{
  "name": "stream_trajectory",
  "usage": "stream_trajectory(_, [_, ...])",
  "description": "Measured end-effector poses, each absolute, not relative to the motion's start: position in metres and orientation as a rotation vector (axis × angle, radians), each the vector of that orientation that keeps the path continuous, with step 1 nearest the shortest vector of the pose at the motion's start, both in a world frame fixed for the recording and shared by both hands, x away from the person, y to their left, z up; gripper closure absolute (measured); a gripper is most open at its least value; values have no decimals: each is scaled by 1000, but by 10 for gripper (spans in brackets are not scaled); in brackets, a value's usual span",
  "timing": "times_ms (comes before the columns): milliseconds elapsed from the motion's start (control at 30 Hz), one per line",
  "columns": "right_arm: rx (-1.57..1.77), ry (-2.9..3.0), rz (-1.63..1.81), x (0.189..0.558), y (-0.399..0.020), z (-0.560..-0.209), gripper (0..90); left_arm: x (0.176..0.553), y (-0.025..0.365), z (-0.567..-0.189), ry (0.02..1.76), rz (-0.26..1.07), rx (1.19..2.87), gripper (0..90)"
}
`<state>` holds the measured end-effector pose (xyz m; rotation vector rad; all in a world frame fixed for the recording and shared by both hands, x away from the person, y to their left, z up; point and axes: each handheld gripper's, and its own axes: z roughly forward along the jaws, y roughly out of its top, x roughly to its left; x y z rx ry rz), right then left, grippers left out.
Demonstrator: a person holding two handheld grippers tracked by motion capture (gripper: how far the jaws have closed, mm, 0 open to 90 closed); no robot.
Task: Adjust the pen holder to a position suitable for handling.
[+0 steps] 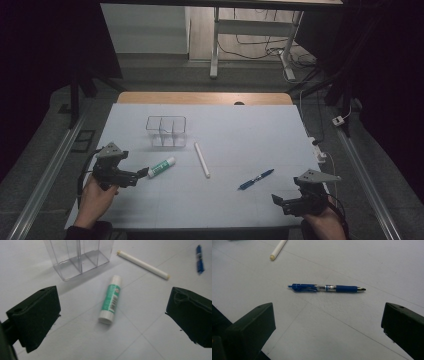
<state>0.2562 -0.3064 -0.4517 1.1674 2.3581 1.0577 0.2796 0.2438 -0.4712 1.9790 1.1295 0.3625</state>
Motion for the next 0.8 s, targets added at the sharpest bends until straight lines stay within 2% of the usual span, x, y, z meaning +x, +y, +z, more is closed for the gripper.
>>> stream_trajectory(800, [1156,2365,1055,256,-305,-452,0,347,242,-471,1215,343,1979,0])
